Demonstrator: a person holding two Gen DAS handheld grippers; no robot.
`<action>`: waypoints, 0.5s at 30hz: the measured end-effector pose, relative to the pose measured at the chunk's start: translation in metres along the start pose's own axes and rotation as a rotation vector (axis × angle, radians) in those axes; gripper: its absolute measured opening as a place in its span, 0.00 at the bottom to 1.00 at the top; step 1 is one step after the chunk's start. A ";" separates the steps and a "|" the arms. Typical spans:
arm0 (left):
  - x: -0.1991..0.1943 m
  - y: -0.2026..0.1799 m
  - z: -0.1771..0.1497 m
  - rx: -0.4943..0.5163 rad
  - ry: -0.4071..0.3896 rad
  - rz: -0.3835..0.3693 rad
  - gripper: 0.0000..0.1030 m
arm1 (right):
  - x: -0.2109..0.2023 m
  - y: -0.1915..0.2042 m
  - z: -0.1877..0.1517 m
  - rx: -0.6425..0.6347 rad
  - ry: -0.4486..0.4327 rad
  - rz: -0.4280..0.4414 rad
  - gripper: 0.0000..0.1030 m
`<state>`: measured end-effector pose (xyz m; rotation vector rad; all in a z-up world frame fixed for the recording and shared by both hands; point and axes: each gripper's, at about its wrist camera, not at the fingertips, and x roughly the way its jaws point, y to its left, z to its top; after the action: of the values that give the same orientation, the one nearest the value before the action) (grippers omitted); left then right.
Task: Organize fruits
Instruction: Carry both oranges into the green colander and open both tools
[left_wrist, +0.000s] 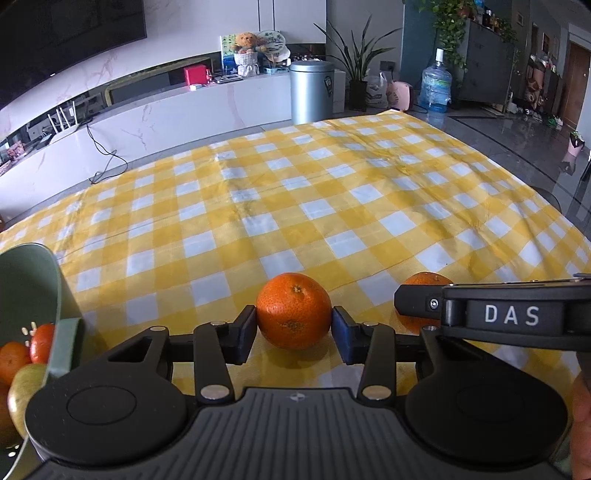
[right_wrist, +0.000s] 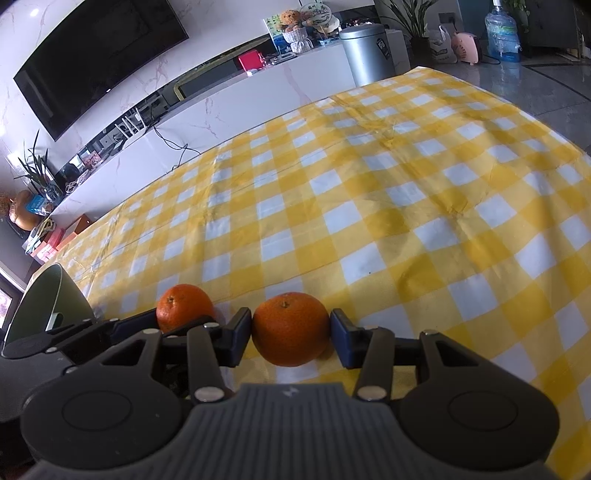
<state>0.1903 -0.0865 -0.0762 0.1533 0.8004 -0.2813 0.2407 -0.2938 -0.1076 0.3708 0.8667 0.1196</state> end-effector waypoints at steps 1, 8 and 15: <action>-0.003 0.001 0.000 -0.005 0.000 0.004 0.48 | -0.002 0.001 0.000 -0.002 -0.006 0.006 0.43; -0.036 0.007 0.002 -0.038 -0.034 0.052 0.47 | -0.016 0.006 -0.001 -0.037 -0.065 0.055 0.43; -0.073 0.017 0.007 -0.065 -0.070 0.092 0.47 | -0.035 0.024 -0.007 -0.135 -0.133 0.133 0.42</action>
<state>0.1522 -0.0581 -0.0177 0.1181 0.7304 -0.1722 0.2136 -0.2784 -0.0776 0.3064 0.6985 0.2718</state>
